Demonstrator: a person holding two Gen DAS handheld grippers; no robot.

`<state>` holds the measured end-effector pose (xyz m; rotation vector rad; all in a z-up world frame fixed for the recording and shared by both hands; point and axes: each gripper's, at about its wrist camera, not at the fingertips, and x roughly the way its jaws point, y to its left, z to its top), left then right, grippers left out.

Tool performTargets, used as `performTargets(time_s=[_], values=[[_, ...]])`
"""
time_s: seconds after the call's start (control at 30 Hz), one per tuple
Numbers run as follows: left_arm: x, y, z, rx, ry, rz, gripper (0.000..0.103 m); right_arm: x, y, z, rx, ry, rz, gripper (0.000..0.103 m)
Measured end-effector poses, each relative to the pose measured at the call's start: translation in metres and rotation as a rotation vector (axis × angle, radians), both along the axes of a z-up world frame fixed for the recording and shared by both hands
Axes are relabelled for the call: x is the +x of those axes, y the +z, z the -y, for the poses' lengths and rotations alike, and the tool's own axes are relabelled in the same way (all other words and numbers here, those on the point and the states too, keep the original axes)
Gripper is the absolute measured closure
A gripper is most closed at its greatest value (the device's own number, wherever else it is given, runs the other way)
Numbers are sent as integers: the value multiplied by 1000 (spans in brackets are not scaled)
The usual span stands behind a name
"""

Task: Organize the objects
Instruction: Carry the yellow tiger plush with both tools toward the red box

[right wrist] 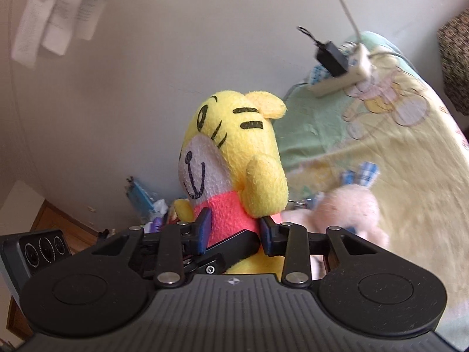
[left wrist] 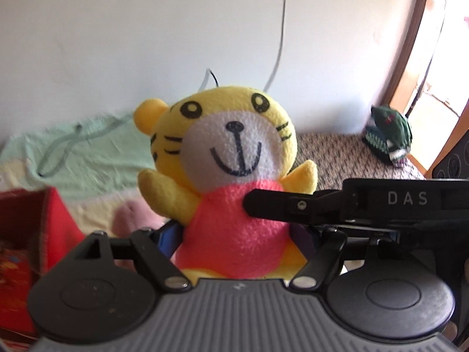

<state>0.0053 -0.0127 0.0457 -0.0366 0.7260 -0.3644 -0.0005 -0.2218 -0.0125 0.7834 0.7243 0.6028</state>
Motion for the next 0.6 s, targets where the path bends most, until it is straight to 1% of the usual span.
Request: performTargets(time_s=[0.13,0.2,0.3,0.37,0.47,0.6], values=[[-12,20,-34,0,50,49,25,-3,18,-31,11,50,47,66],[-19,26,-53,-4,78,62,24,-3,25,-50,11,77,59,66],[-28,31,-87,-12,112,72,24,-4,33,-85,-17,112,83,66],[-31,30,-111,-21,130,69,24,-4,34,-110,-32,126,72,66],[-34,25,-152,-45,144,37,24,-4,33,-149,-74,134,48,66],[-38,13,-205,-75,149,-1,22,-7,32,-199,-142,140,25,66]])
